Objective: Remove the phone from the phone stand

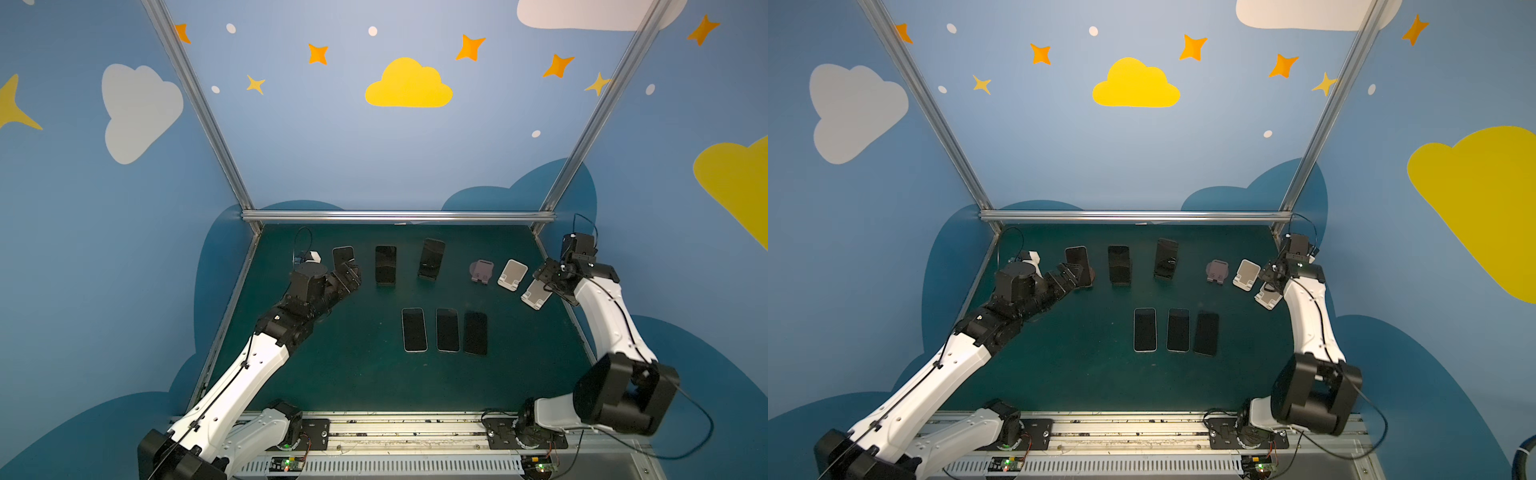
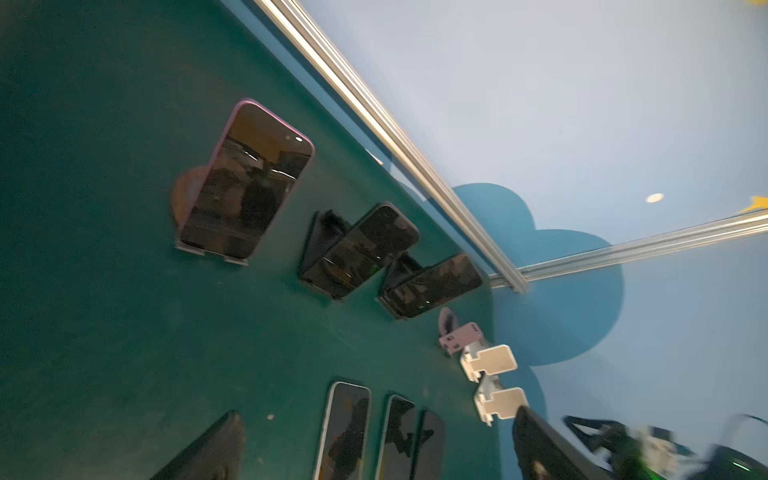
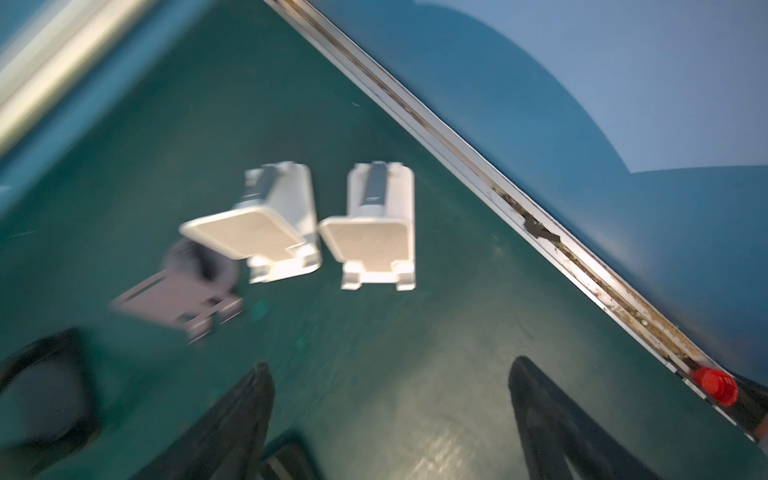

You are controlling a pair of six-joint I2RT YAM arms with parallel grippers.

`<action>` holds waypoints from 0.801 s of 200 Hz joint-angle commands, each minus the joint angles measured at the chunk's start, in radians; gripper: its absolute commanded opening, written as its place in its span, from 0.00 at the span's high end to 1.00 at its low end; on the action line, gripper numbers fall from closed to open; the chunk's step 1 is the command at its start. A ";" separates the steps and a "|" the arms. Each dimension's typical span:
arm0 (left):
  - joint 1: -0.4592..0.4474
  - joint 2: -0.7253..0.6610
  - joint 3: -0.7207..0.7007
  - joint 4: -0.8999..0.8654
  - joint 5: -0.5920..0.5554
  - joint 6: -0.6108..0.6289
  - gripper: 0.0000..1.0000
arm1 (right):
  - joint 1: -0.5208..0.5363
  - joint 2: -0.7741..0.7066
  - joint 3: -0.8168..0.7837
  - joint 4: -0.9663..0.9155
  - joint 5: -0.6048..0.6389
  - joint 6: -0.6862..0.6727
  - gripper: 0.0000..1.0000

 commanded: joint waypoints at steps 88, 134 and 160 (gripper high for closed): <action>0.014 0.436 0.126 -0.028 -0.365 0.354 0.03 | 0.764 -0.287 -0.284 0.290 -0.369 -0.173 0.14; 0.042 0.712 0.381 -0.156 -0.265 0.460 0.01 | 0.904 -0.159 -0.440 0.718 -0.542 -0.016 0.11; 0.041 0.814 0.506 -0.245 -0.297 0.474 0.01 | 0.906 -0.048 -0.427 0.815 -0.616 -0.025 0.10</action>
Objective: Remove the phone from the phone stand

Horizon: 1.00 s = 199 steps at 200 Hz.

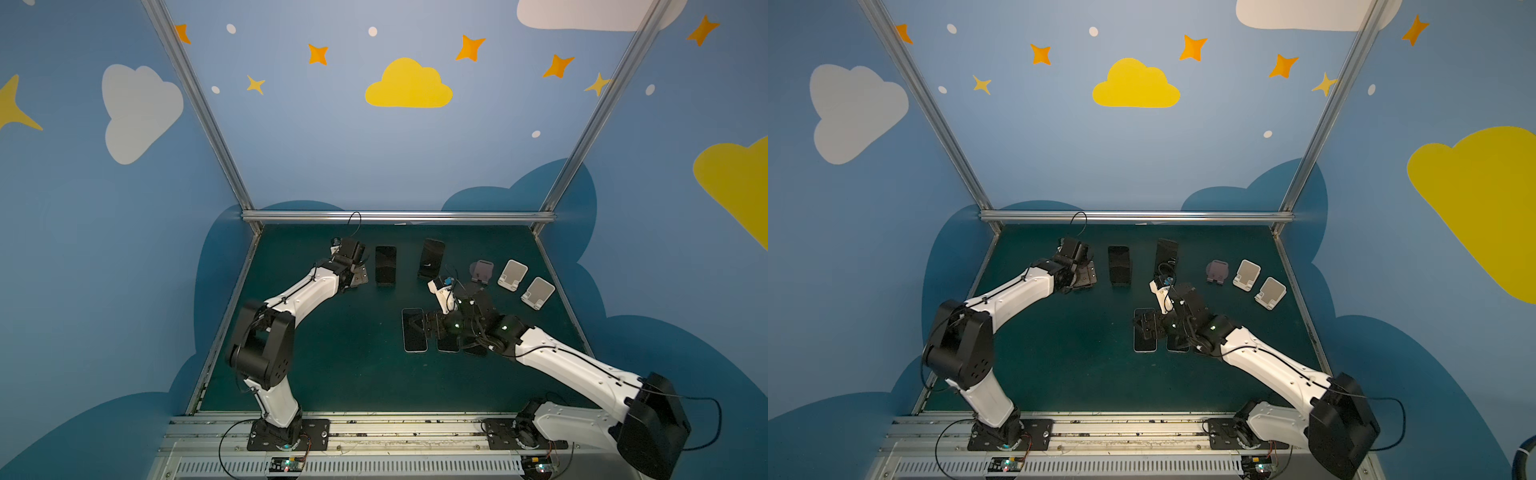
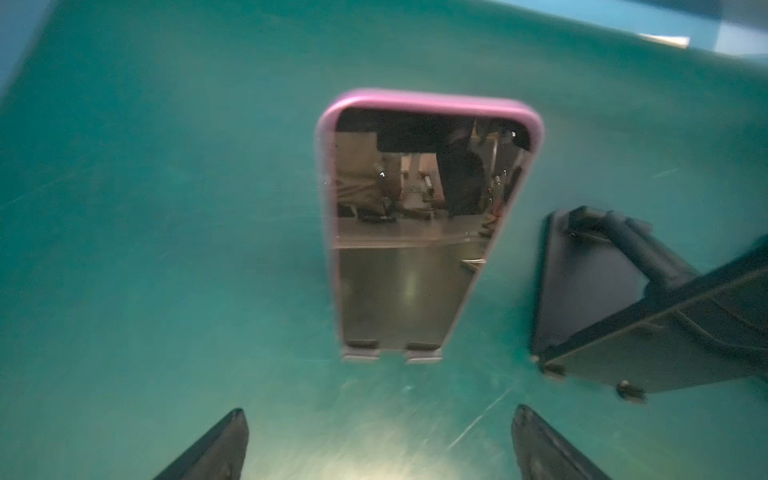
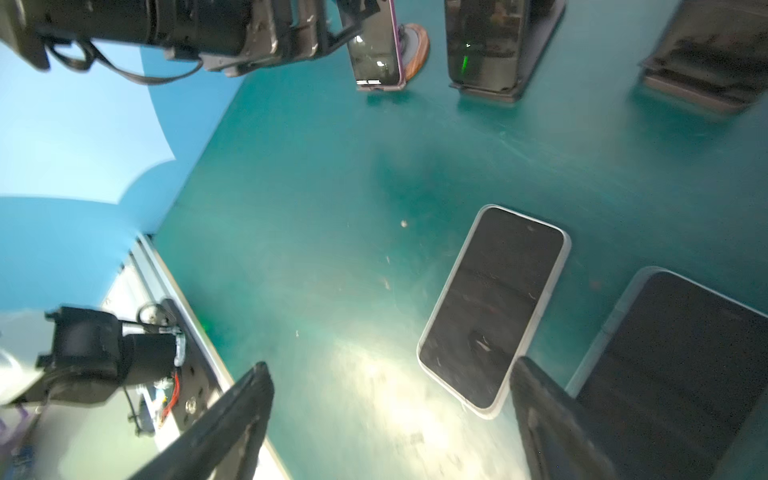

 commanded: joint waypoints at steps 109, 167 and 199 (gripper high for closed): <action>0.001 0.066 0.006 0.113 -0.053 0.102 0.01 | 0.001 0.120 0.165 -0.076 -0.078 -0.012 0.10; 0.011 0.113 -0.032 0.221 -0.116 0.077 0.06 | -0.001 0.163 0.166 -0.035 -0.084 -0.007 0.11; 0.012 0.115 -0.058 0.264 -0.127 0.075 0.07 | -0.006 0.212 0.198 -0.020 -0.100 -0.007 0.11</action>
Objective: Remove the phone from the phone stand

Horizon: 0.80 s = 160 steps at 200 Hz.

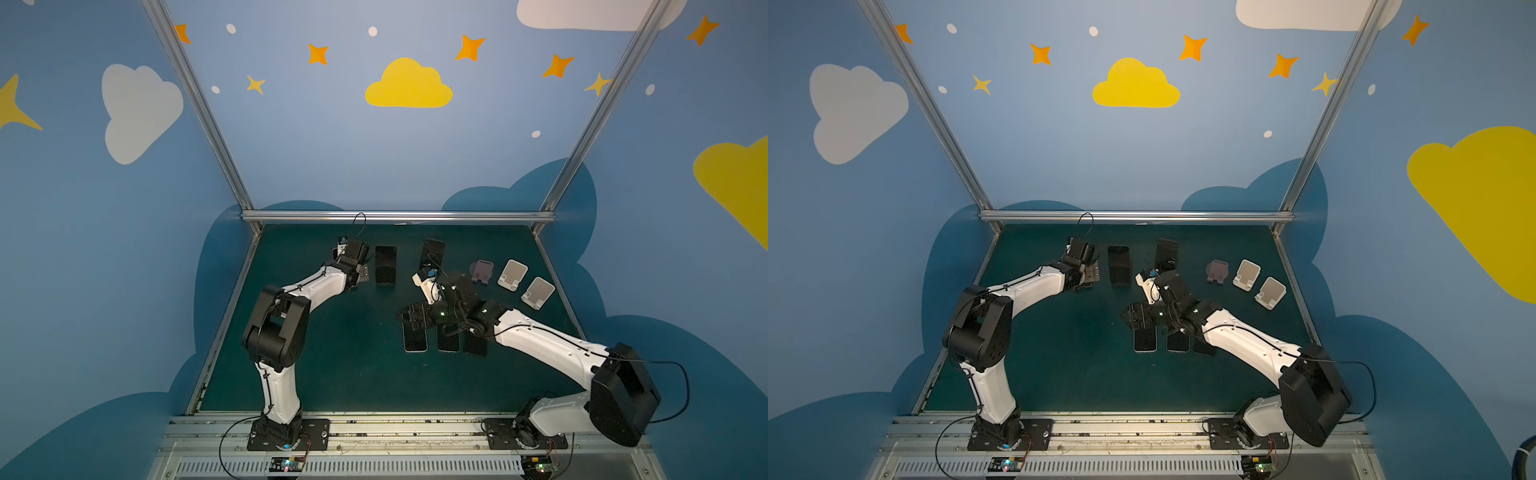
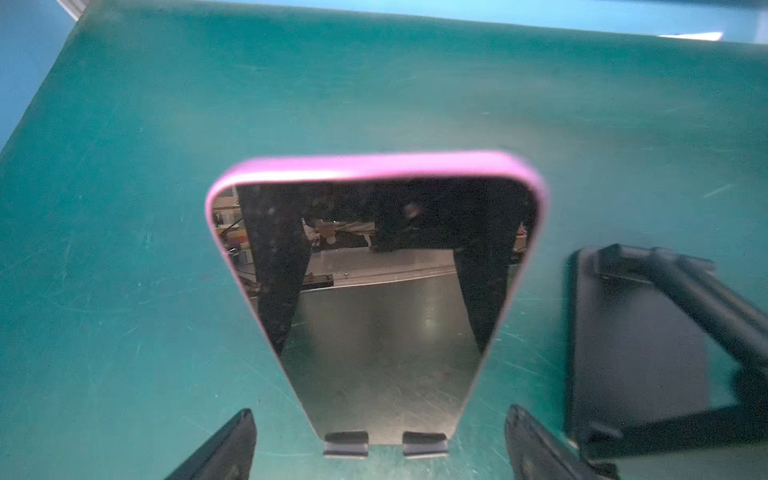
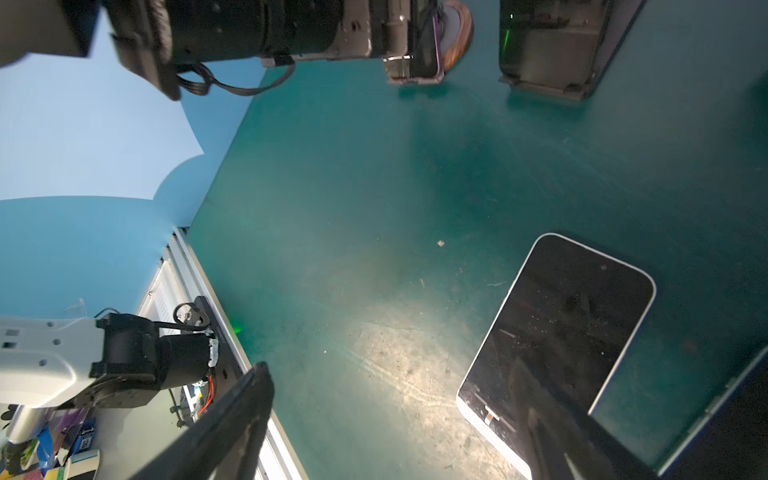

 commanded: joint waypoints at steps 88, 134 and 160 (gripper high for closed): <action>0.012 0.070 -0.001 0.110 -0.039 0.019 0.12 | -0.005 0.087 0.065 0.017 -0.028 -0.010 0.12; 0.013 0.061 -0.032 0.165 -0.036 0.025 0.18 | -0.004 0.066 0.058 -0.001 -0.032 -0.007 0.13; 0.013 0.067 -0.037 0.189 -0.031 0.042 0.18 | -0.005 0.057 0.060 -0.008 -0.028 -0.011 0.13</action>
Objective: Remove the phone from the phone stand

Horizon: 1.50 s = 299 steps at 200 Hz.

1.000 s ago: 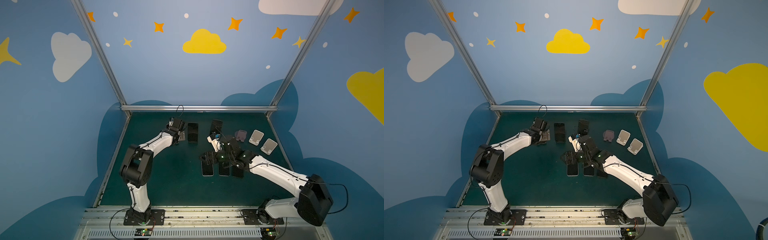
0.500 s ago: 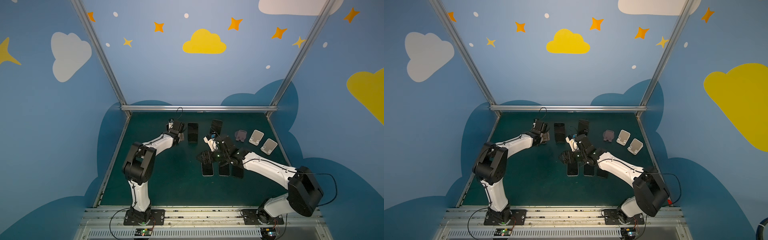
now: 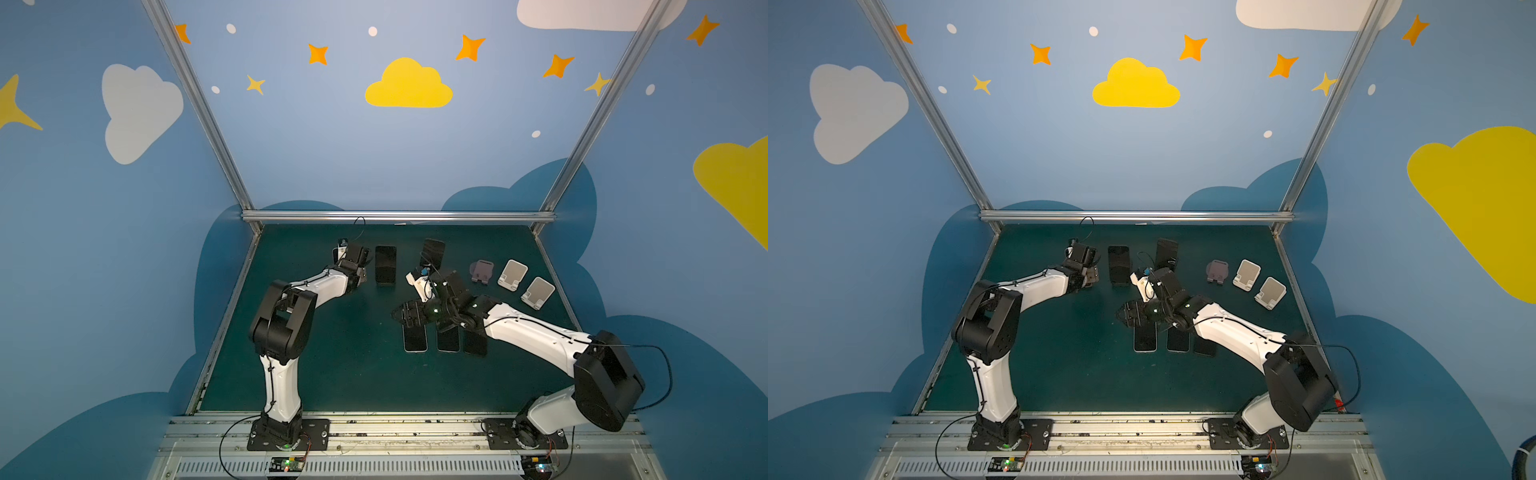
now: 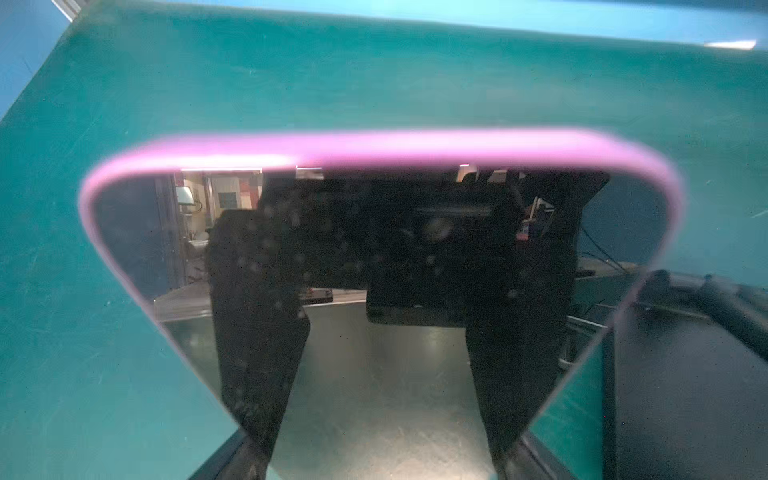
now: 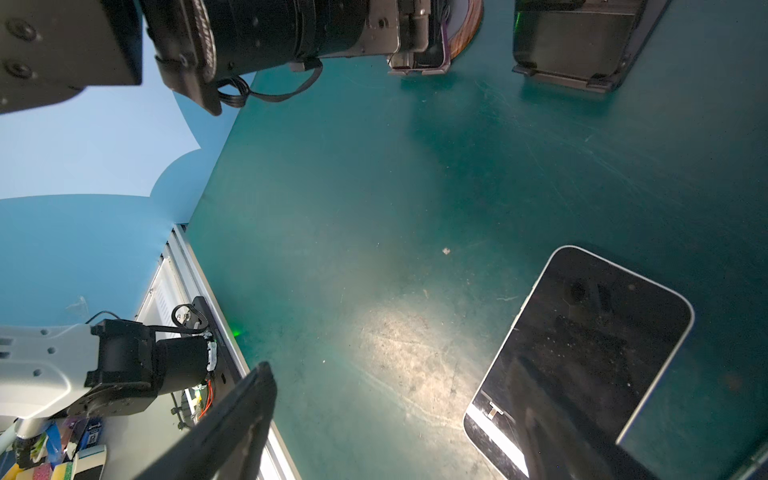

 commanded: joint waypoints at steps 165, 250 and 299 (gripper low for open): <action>0.023 0.023 -0.006 0.069 -0.018 0.049 0.28 | -0.004 -0.019 0.020 -0.034 0.008 -0.025 0.13; -0.007 -0.078 -0.040 0.069 -0.042 0.059 0.33 | -0.004 -0.040 0.023 -0.037 0.010 -0.032 0.13; -0.025 -0.106 -0.041 0.043 -0.060 0.072 0.33 | -0.003 -0.047 0.021 -0.035 0.007 -0.029 0.13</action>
